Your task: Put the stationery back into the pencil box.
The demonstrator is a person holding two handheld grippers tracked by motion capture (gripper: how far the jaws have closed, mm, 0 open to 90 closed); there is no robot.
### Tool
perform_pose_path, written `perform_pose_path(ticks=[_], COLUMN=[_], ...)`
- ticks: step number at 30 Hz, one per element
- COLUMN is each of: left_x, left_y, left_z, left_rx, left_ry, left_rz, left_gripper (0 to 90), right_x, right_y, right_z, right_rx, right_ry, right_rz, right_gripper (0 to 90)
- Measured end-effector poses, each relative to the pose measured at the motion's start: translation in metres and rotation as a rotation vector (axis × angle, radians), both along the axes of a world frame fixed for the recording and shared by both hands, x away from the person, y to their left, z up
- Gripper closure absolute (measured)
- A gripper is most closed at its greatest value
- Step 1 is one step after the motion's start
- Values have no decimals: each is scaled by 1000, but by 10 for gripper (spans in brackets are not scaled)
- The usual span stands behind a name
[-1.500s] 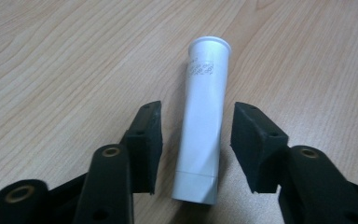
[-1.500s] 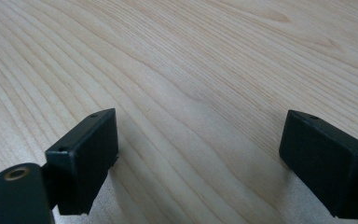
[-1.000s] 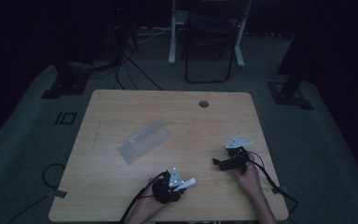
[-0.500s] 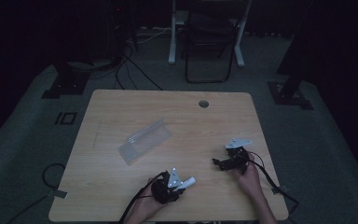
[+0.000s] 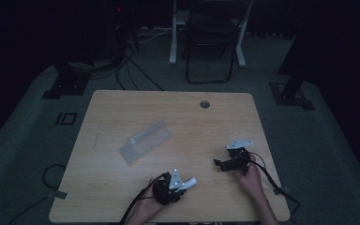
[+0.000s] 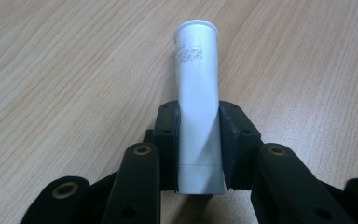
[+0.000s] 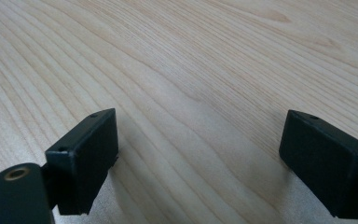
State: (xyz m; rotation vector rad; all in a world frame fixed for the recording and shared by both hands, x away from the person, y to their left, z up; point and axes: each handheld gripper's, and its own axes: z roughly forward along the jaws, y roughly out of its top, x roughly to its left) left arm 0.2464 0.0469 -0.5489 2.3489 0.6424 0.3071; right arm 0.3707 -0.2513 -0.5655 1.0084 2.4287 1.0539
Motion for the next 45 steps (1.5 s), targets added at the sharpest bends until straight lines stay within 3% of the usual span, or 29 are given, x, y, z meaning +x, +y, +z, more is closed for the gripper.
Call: perform_pose_path(ticks=[45], left_x=[-5], left_y=[10], left_z=[31], left_rx=[-53], left_ry=[-63], left_rz=[-20], left_gripper=[711], right_x=[0], right_y=[0], right_z=[0], right_rx=[-1], right_ry=[-2], right_rz=[1], right_gripper=[115])
